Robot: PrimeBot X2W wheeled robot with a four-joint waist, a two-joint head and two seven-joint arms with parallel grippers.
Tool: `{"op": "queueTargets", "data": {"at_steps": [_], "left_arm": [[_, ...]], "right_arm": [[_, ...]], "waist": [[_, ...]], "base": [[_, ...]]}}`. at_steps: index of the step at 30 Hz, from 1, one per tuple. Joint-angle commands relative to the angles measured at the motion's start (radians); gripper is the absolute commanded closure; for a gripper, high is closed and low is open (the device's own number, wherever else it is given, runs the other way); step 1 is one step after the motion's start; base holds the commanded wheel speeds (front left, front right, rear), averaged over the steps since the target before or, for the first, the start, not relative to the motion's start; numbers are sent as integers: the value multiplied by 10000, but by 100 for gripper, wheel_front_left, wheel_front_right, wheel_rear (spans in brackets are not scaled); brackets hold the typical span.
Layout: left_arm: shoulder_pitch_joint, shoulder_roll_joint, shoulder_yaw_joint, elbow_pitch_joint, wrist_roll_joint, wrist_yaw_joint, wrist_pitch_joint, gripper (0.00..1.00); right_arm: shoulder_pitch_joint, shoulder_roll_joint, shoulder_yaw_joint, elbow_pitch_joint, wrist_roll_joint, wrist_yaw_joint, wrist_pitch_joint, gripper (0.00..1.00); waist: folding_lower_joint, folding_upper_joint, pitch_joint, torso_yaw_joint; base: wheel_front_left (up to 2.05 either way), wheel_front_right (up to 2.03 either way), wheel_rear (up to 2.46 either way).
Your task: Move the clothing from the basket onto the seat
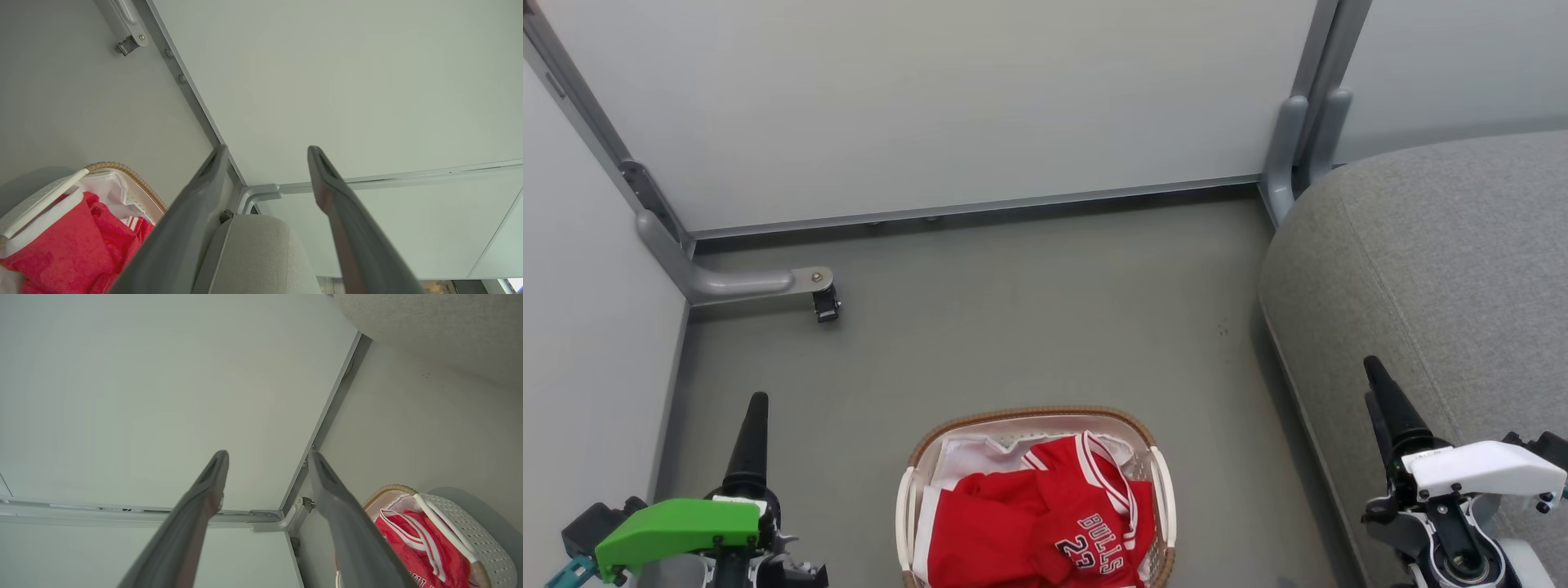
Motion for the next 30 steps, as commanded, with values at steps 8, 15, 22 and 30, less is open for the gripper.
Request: {"op": "queueTargets", "data": {"at_steps": [8,15,22,30], "left_arm": [[-344,232,-161,-7,2180,56,-403,0],[-321,340,-337,114,3619,104,-676,0],[-272,454,-478,230,4857,232,-935,0],[-249,512,-762,379,5980,206,-1202,0]], "right_arm": [[-484,-250,254,-4,-1696,4,-417,0],[-637,-348,553,128,-2907,4,-688,0],[-764,-439,1052,397,-3965,4,-949,0],[-891,-519,1463,687,-5015,4,-1223,0]], "waist": [[0,-1,37,22],[0,-1,64,49],[0,-1,84,48],[0,-1,117,65]], "base": [[0,0,0],[0,0,0],[0,0,0],[0,0,0]]}}
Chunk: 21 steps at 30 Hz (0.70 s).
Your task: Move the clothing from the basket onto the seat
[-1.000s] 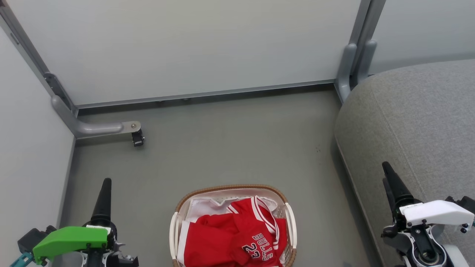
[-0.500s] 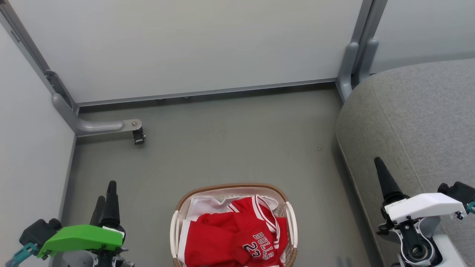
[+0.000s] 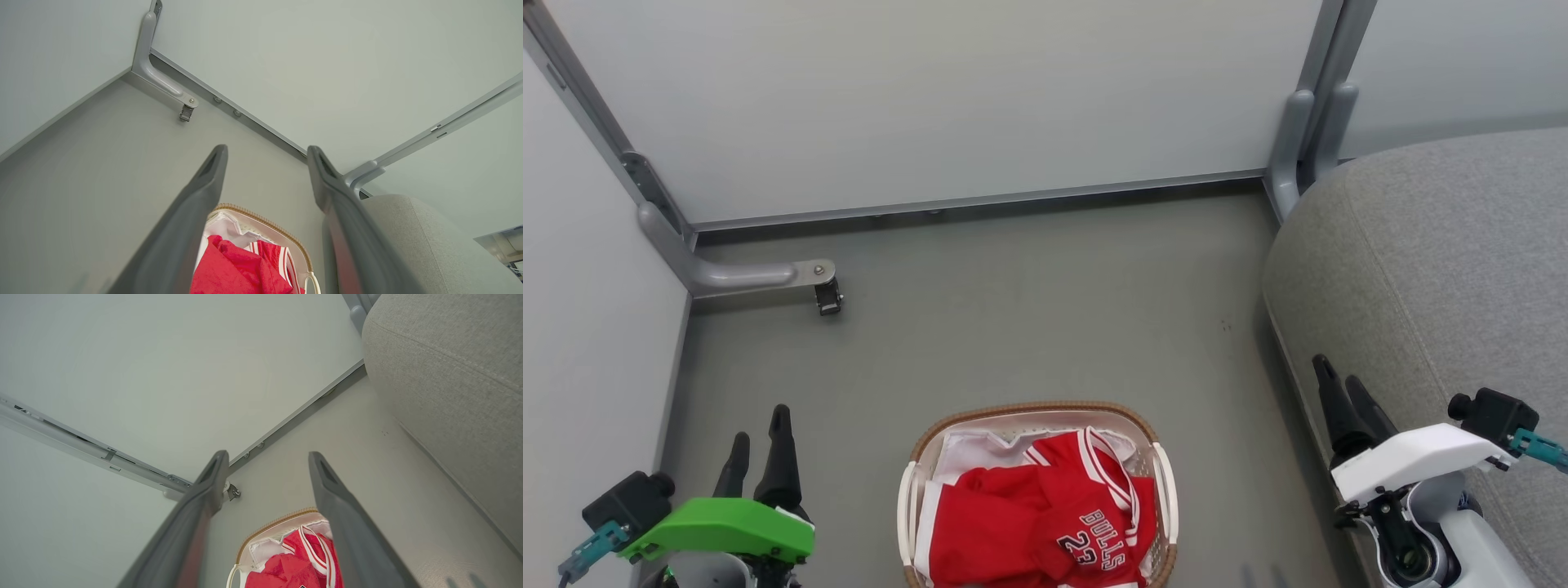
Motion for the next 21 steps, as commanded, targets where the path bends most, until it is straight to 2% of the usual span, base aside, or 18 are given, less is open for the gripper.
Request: {"op": "queueTargets", "data": {"at_steps": [1,21], "left_arm": [[-246,89,-77,-81,421,-25,-107,0],[-227,209,-459,55,2930,211,-688,0]], "right_arm": [[-318,-82,64,6,-351,4,-129,0],[-679,-164,666,680,-2953,4,-713,0]], "waist": [[0,0,7,3],[0,0,27,44]], "base": [[0,0,0],[0,0,0]]}}
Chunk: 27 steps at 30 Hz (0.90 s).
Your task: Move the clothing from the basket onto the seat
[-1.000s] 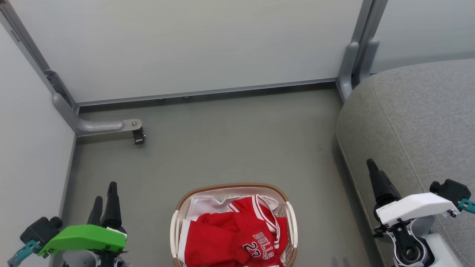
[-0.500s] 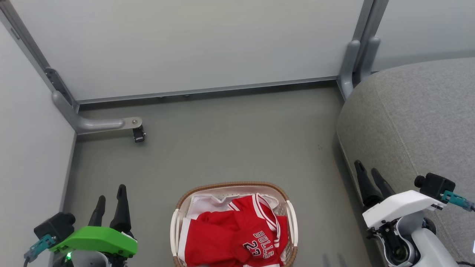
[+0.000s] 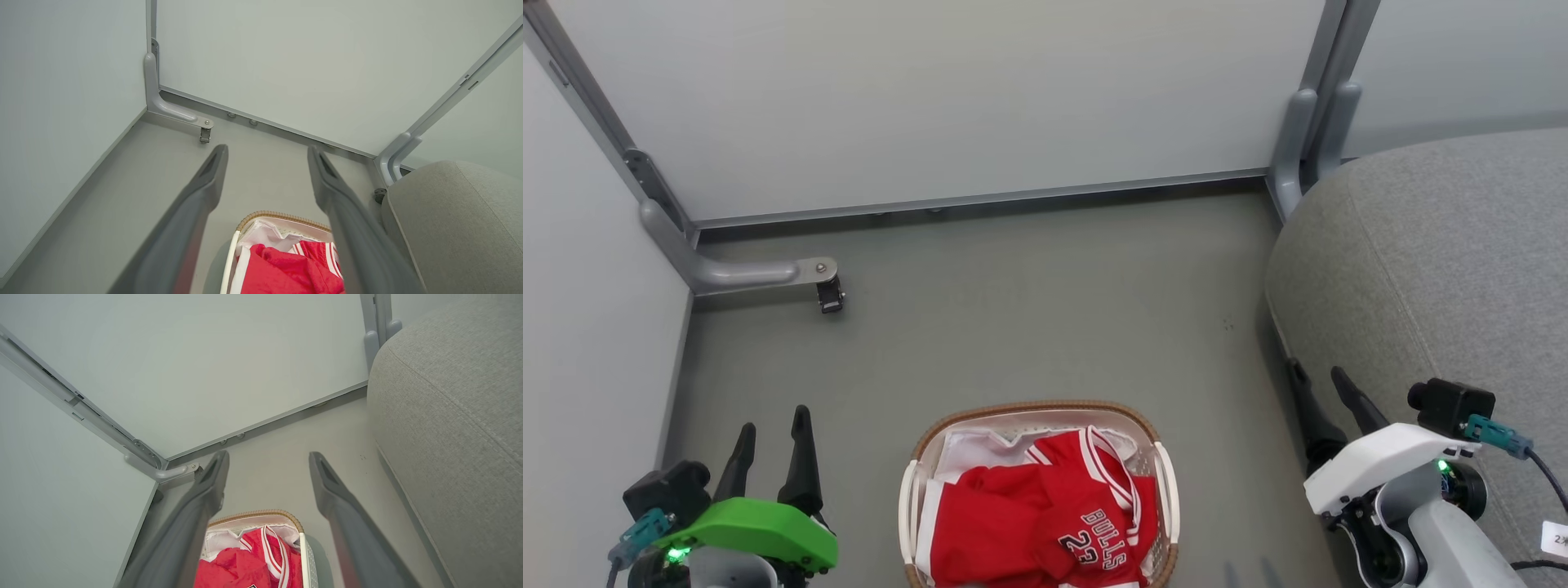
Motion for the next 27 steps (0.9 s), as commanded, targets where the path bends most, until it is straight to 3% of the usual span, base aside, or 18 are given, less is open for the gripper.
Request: {"op": "queueTargets", "data": {"at_steps": [1,27], "left_arm": [[-200,141,-17,-42,294,45,-100,0],[194,-178,191,-203,2700,223,-729,0]], "right_arm": [[-254,-92,36,6,-311,4,-104,0],[-84,40,-127,585,-2819,3,-732,0]], "waist": [[0,-1,-10,9],[0,-1,-24,53]], "base": [[0,0,0],[0,0,0]]}}
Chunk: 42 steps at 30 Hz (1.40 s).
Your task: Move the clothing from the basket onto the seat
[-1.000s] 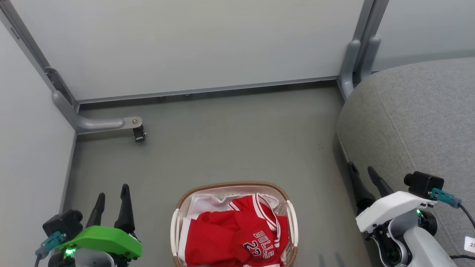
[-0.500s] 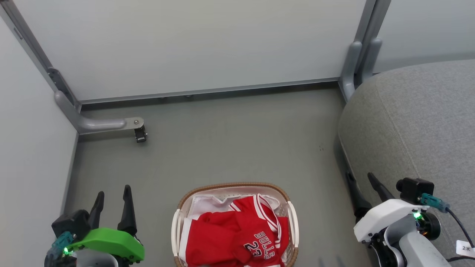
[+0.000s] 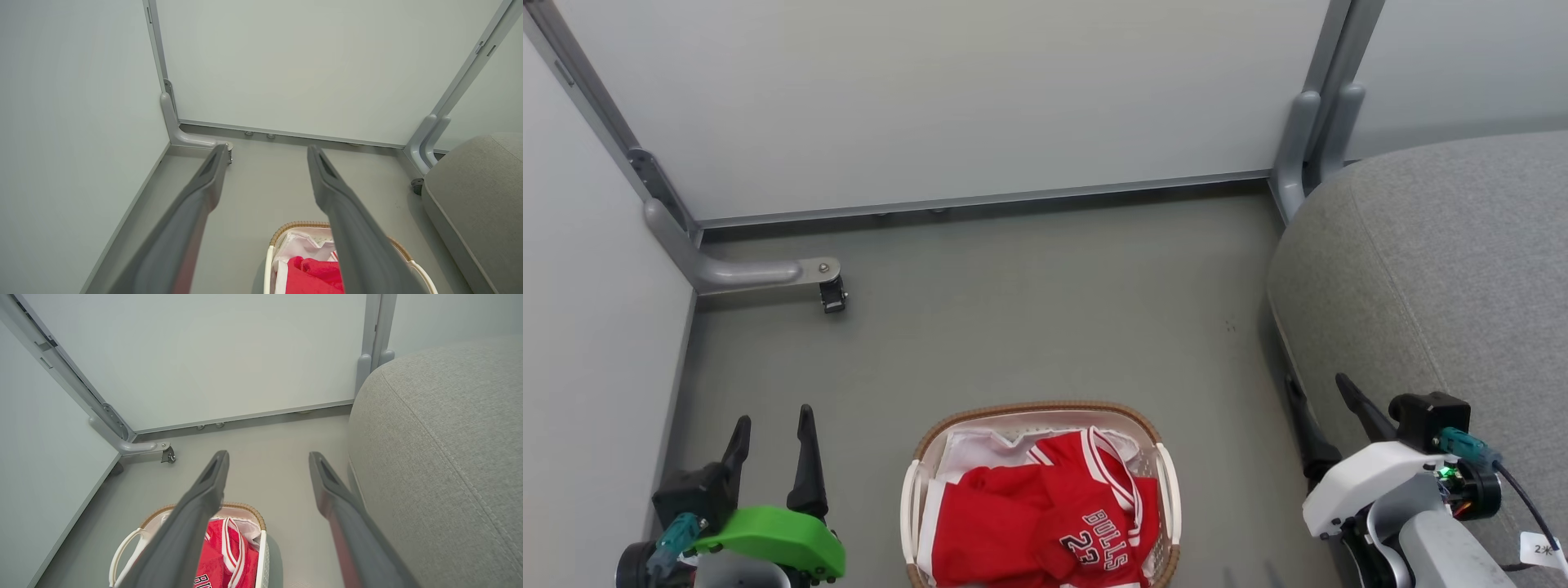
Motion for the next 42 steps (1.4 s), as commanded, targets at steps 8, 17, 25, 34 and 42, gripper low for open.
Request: {"op": "queueTargets", "data": {"at_steps": [8,17,25,34,42], "left_arm": [[141,-79,252,-133,731,33,-258,0],[235,-260,473,104,1346,-118,-430,0],[150,-321,338,272,1999,-273,-571,0],[-557,-394,-209,832,2241,-313,-699,0],[-1620,-399,-1456,1715,1529,-224,-685,0]], "right_arm": [[-72,95,-448,-276,-1000,1,-260,0],[-47,177,-413,59,-1827,-1,-429,0],[-248,139,-323,99,-2378,-1,-565,0],[-936,24,-141,-183,-2665,-1,-696,0],[-1631,-117,-57,-561,-2459,-1,-696,0]], "waist": [[0,0,23,11],[0,0,46,1],[0,0,464,-87],[0,0,2040,-427],[0,0,3534,-815]], "base": [[0,0,0],[0,0,0],[0,0,0],[0,0,0],[0,0,0]]}}
